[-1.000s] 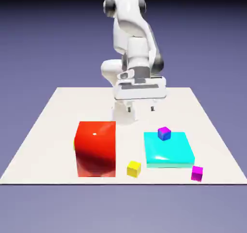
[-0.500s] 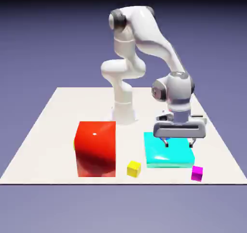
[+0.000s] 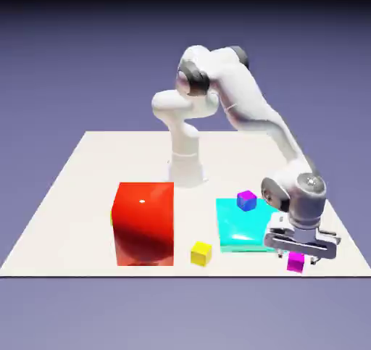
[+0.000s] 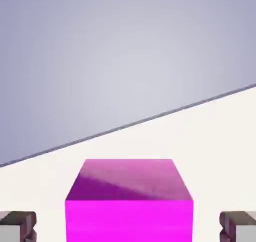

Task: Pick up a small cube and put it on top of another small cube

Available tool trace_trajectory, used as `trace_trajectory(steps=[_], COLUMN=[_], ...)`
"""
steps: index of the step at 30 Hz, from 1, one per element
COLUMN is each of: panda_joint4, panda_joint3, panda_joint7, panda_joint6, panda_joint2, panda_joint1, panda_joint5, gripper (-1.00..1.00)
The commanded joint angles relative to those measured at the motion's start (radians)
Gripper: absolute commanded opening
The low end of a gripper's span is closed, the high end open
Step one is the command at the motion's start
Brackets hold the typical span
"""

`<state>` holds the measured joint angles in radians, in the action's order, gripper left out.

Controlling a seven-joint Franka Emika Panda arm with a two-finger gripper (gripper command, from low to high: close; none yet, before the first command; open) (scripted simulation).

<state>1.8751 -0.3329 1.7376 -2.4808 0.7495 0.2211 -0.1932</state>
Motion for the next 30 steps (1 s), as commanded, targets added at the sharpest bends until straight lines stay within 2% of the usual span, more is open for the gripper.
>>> trace_trajectory(steps=[1, 4, 27, 30], panda_joint4=[0.004, 0.022, 0.527, 0.544], panda_joint3=[-0.012, -0.049, -0.388, -0.368], panda_joint7=[-0.006, -0.018, 0.375, 0.411], panda_joint6=[0.032, 0.116, -0.063, -0.101], panda_joint2=[-0.036, -0.139, -0.516, -0.494], panda_joint1=[-0.011, -0.053, -0.886, -0.888], panda_joint5=[0.011, 0.044, 0.187, 0.159], gripper=[-1.0, -1.0, -1.0, -1.0])
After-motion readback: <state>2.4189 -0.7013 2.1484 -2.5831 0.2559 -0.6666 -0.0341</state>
